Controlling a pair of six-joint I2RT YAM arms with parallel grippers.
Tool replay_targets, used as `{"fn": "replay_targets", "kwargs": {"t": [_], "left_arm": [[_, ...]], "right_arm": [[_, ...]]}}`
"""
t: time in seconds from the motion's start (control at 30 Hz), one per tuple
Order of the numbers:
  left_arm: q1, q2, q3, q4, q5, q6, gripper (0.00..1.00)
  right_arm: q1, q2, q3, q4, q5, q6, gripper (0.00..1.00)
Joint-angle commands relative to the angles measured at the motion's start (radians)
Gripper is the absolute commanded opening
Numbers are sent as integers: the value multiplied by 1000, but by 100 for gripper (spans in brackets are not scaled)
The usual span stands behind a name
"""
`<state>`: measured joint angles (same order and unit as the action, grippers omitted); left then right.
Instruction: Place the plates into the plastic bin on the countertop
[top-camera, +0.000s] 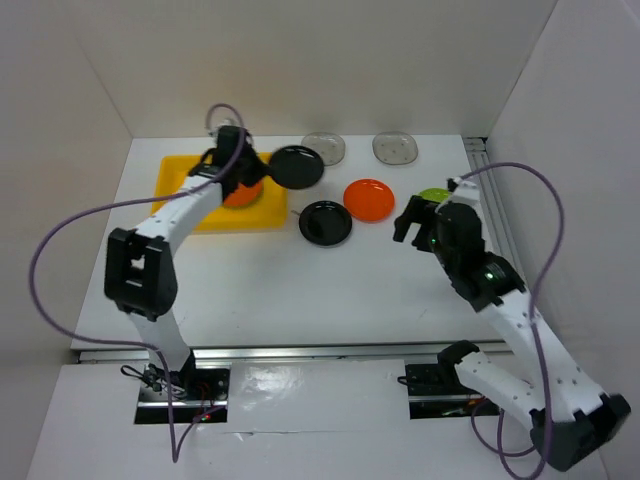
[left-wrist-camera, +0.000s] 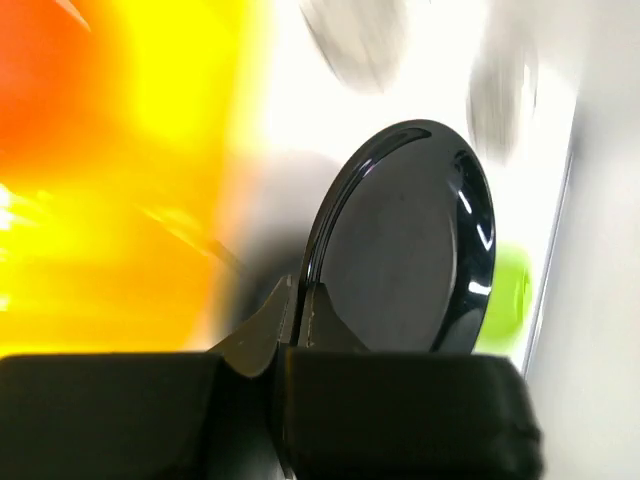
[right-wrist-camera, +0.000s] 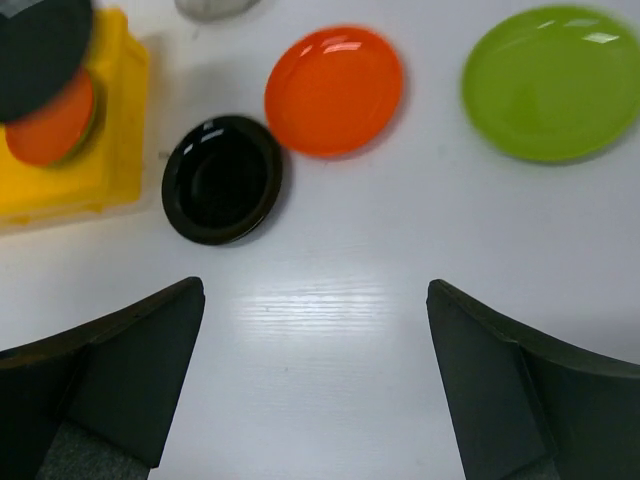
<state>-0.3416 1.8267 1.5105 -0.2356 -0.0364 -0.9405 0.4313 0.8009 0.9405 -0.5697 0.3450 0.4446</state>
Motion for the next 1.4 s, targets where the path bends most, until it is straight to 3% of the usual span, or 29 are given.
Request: {"fn": "replay_targets", "kwargs": {"t": [0.0, 0.1, 0.23, 0.37, 0.63, 0.7, 0.8, 0.83, 0.87, 1.07, 1.23, 1.37], "left_arm": [[125, -124, -81, -99, -79, 22, 0], [274, -152, -116, -99, -48, 55, 0], [427, -124, -125, -30, 29, 97, 0], [454, -20, -89, -11, 52, 159, 0], [463, 131, 10, -1, 59, 197, 3], [463, 170, 25, -10, 69, 187, 13], [463, 194, 50, -10, 69, 187, 37], [463, 194, 60, -21, 69, 187, 55], [463, 206, 69, -21, 69, 187, 63], [463, 206, 103, -82, 69, 207, 96], [454, 172, 128, -146, 56, 232, 100], [422, 66, 128, -220, -35, 190, 100]], "right_arm": [[-17, 141, -121, 363, -203, 32, 99], [-72, 308, -202, 616, -412, 75, 96], [-100, 500, -278, 868, -503, 161, 92], [-100, 586, -331, 959, -503, 172, 92], [-120, 544, -391, 932, -457, 161, 92], [-141, 544, -400, 932, -472, 152, 94], [-150, 569, -401, 923, -483, 152, 94], [-151, 580, -401, 935, -492, 152, 94], [-151, 605, -401, 950, -492, 161, 94], [-140, 762, -373, 1066, -557, 206, 94], [-103, 917, -304, 1114, -557, 239, 94], [-94, 1017, -238, 1127, -534, 270, 81]]}}
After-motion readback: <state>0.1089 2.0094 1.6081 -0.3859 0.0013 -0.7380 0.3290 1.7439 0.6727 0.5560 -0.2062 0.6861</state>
